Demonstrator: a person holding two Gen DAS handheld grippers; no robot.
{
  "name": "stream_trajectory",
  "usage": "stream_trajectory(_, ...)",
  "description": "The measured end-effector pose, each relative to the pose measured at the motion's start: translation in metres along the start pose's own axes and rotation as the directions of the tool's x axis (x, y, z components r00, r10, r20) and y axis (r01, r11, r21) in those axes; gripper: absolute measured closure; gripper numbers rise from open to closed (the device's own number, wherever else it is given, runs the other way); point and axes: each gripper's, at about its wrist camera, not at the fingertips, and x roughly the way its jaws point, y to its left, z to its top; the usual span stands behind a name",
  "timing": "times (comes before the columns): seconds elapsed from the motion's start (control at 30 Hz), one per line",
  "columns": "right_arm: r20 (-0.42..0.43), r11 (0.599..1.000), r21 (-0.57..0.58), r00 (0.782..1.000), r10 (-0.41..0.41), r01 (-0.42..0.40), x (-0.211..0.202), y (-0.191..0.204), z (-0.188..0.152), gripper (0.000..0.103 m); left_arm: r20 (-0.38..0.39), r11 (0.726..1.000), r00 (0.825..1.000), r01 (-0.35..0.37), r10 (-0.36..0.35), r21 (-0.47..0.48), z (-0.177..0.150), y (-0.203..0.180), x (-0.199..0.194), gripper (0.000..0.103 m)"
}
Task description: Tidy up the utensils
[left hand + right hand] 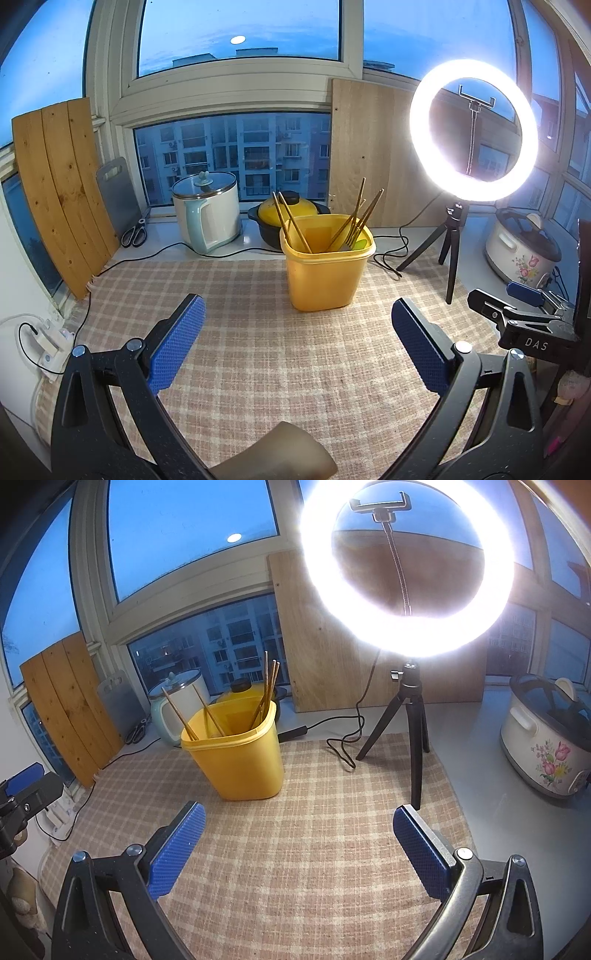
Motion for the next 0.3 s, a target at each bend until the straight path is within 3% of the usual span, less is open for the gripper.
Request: stream_trajectory(0.3,-0.011,1.000,0.019,1.000,0.002,-0.002,0.0026,-0.0023,-0.0023,0.000,0.043,0.998,0.999,-0.029,0.026,0.058,-0.0015,-0.0061,-0.0066,0.001)
